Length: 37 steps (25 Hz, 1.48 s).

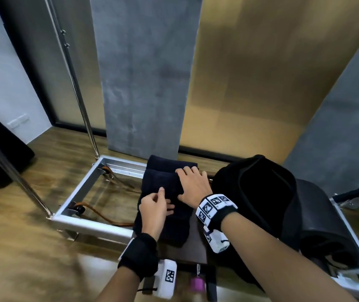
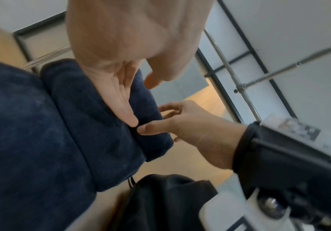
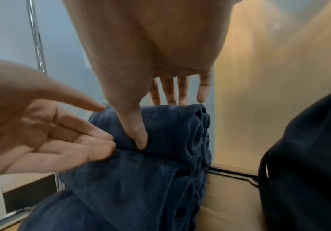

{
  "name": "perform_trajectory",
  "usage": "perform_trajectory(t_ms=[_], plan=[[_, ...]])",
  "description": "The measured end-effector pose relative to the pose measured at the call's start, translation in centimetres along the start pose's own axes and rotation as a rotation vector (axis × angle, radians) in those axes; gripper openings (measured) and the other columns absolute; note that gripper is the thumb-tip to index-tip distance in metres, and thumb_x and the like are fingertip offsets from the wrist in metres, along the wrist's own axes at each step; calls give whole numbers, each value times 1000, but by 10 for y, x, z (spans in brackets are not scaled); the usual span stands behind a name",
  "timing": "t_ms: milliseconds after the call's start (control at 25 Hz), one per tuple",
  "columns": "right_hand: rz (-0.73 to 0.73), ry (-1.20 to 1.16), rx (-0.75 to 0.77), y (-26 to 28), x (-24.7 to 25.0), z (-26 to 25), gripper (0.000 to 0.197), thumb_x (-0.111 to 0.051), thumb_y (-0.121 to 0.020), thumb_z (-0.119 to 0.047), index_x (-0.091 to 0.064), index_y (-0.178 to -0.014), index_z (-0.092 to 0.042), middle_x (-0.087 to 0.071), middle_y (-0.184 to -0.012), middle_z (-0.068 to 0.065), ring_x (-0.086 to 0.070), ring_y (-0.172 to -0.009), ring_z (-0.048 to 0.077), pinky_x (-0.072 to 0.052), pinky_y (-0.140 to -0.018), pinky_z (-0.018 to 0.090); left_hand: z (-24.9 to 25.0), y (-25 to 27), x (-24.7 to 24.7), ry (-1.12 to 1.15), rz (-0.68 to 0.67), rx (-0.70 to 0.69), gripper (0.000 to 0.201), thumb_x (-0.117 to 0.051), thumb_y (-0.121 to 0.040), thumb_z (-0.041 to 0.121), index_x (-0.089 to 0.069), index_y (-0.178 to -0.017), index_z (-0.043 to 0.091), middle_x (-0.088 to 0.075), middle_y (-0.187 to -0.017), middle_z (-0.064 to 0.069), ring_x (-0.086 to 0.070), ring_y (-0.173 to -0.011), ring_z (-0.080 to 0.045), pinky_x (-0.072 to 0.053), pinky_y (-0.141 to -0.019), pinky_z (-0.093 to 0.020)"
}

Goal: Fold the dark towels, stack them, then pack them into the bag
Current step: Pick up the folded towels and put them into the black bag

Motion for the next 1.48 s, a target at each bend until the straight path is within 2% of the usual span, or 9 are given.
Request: perform_trajectory(t_ms=[200, 560, 720, 840, 960, 1040, 1160, 1320, 1480], plan=[[43, -35, 13, -1, 12, -9, 57, -69, -79, -48, -61, -126, -18, -57, -124, -1, -50, -119, 23, -37, -99, 44, -2, 4, -9, 308, -115, 154, 44, -69, -101, 44, -69, -117, 3, -77, -109, -20, -79, -98, -27, -66, -84, -46], [161, -798, -65, 63, 62, 39, 50, -76, -75, -69, -61, -92, -25, -62, -106, -9, -61, -100, 4, -50, -93, 31, 51, 27, -45, 524, -333, 117, 73, -90, -75, 51, -55, -136, 28, -78, -118, -8, -78, -104, -31, -64, -77, -49], [2, -1361, -282, 96, 67, 93, 66, -76, -86, -57, -56, -139, -24, -67, -136, 0, -67, -121, 10, -53, -108, 37, 74, 57, -110, 552, -535, 115, 72, -94, -72, 49, -61, -132, 26, -77, -121, -10, -76, -110, -31, -63, -88, -50], [-85, -1510, -216, 119, 74, 117, 55, -67, -97, -52, -56, -144, -26, -71, -134, 0, -67, -125, 18, -55, -103, 34, 90, 84, -160, 403, -685, 32, 67, -89, -74, 64, -64, -129, 35, -78, -121, -2, -76, -110, -22, -65, -87, -45], [72, -1355, -228, 133, 90, 164, 47, -60, -104, -43, -51, -148, -30, -68, -136, -8, -64, -128, 14, -53, -105, 31, 105, 96, -200, 33, -690, -136, 69, -48, -86, 88, -69, -123, 33, -74, -128, -1, -74, -113, -18, -62, -94, -42], [106, -1090, -298, 133, 97, 201, 58, -53, -107, -41, -31, -160, -32, -53, -146, -19, -53, -136, 8, -44, -113, 29, 106, 90, -214, -401, -598, -373, 75, -24, -100, 77, -67, -133, 25, -54, -144, -2, -57, -132, -25, -50, -109, -47], [-147, -676, -420, 122, 84, 243, 67, -48, -108, -37, -12, -164, -30, -46, -152, -4, -49, -137, 20, -38, -114, 33, 91, 92, -228, -992, -506, -691, 45, -43, -106, 58, -61, -132, 26, -37, -143, -6, -33, -141, -28, -46, -106, -45], [-578, -360, -372, 78, 48, 253, 56, -51, -107, -29, -31, -159, -22, -49, -154, 10, -49, -137, 27, -38, -107, 30, 58, 90, -239, -1347, -540, -489, 48, -63, -98, 48, -51, -135, 21, -31, -145, -11, -36, -136, -33, -45, -99, -44], [-570, -277, -350, 29, 19, 253, 50, -47, -107, -29, -42, -156, -18, -46, -159, 8, -45, -143, 27, -35, -117, 35, 58, 90, -249, -1263, -628, -423, 62, -69, -94, 15, -36, -146, 8, -19, -155, -12, -62, -113, -39, -45, -77, -39]])
Point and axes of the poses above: each hand's wrist, its own y-axis away from the middle knuckle, its own x-axis out of the back of the hand, z = x × y, the point moved 7 cm from there along -y, towards the middle knuckle
